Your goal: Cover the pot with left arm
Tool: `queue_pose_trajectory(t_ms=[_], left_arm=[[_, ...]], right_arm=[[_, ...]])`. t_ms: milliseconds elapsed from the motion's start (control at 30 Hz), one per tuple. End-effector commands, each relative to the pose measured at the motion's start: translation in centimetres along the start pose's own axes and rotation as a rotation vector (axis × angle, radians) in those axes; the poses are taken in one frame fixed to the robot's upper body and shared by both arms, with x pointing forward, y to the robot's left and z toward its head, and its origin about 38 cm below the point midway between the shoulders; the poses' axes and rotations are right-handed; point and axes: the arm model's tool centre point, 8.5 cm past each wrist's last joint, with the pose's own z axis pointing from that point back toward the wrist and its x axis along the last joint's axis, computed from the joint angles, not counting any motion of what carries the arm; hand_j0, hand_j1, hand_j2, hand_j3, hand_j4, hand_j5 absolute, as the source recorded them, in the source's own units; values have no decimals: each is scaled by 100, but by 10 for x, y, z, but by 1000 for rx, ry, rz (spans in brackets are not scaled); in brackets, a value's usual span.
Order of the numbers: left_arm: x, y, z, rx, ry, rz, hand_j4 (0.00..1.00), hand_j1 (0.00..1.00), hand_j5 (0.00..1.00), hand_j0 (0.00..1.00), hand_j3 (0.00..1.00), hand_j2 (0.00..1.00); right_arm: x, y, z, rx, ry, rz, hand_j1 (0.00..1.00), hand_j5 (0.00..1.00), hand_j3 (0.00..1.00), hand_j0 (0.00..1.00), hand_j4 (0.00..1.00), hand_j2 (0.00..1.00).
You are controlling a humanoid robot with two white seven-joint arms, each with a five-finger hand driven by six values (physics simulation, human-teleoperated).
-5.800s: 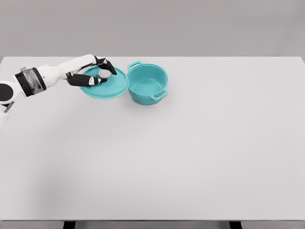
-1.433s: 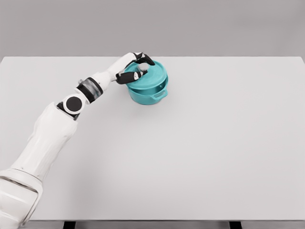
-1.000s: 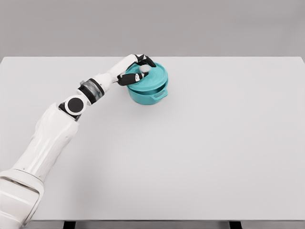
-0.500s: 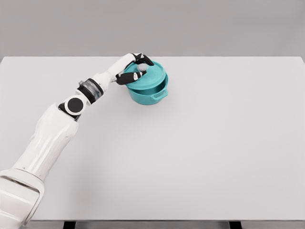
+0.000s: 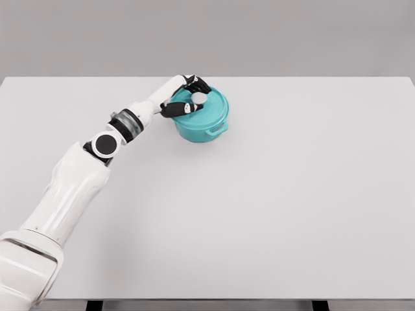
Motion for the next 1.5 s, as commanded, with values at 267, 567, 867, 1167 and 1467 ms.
queue_pose_trajectory(t_ms=[267,567,867,1167,1467], left_arm=[[0,2,0,5,-2,4,69,69,69,69,69,69],[1,2,0,7,-4,5,71,71,71,71,71,71],[2,3,-1,9,-9,6,78,78,78,78,78,78],[2,7,0,20,-11,13,81,81,81,81,81,81],[2,15,2,59,-27,79,83,83,83,83,83,83]], right_arm=[[1,0,0,0,-2,1,100,100,100,100,100,100],[1,0,0,0,-2,1,100,100,100,100,100,100],[0,0,0,0,-1,0,100,100,100,100,100,100],[1,0,0,0,-2,1,100,100,100,100,100,100],[0,0,0,0,1,0,100,100,100,100,100,100]])
